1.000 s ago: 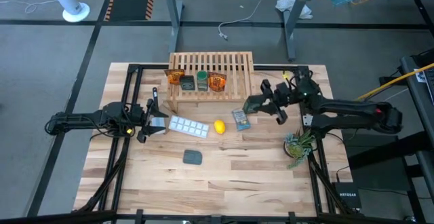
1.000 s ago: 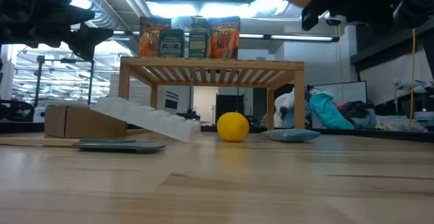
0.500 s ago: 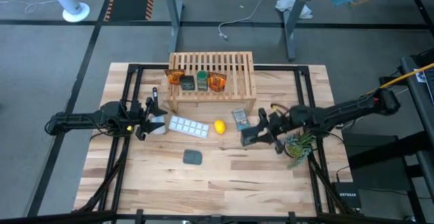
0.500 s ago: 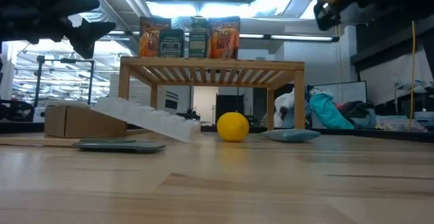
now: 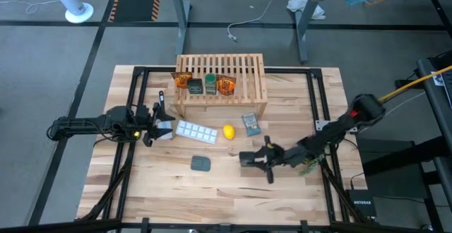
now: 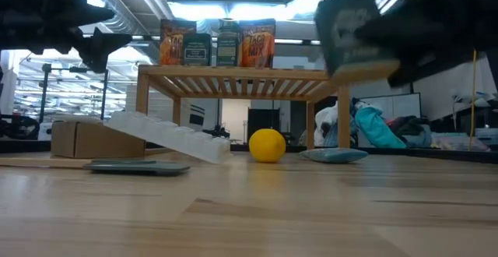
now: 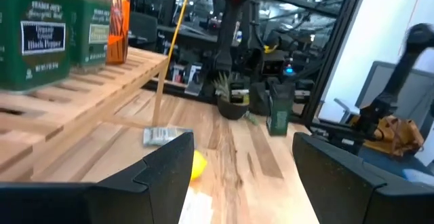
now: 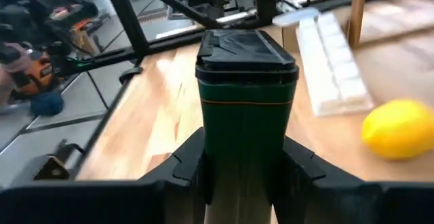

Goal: Shelf spices
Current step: Remove the right green seasoning can from the shelf

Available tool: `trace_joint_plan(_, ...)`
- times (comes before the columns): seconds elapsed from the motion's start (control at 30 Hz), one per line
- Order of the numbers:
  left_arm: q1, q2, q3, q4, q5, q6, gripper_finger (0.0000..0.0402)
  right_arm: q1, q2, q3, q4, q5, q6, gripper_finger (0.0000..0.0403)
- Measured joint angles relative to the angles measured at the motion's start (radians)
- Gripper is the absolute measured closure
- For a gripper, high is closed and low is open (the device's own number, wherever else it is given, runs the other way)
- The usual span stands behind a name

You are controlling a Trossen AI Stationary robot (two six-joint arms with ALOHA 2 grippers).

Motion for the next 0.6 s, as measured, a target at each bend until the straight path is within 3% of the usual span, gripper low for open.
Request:
trace_joint_plan(0.3, 0.0, 0.0, 0.0, -0.029, 0.0, 0.0, 0.0157, -0.002, 0.387, 0.213, 0.059, 0.056, 0.012, 0.0288)
trace_joint_plan(0.6, -0.001, 0.0, 0.0, -0.03, 0.0, 0.019, 0.0157, -0.024, 0.487, 0.321, 0.056, 0.115, -0.042, 0.0288)
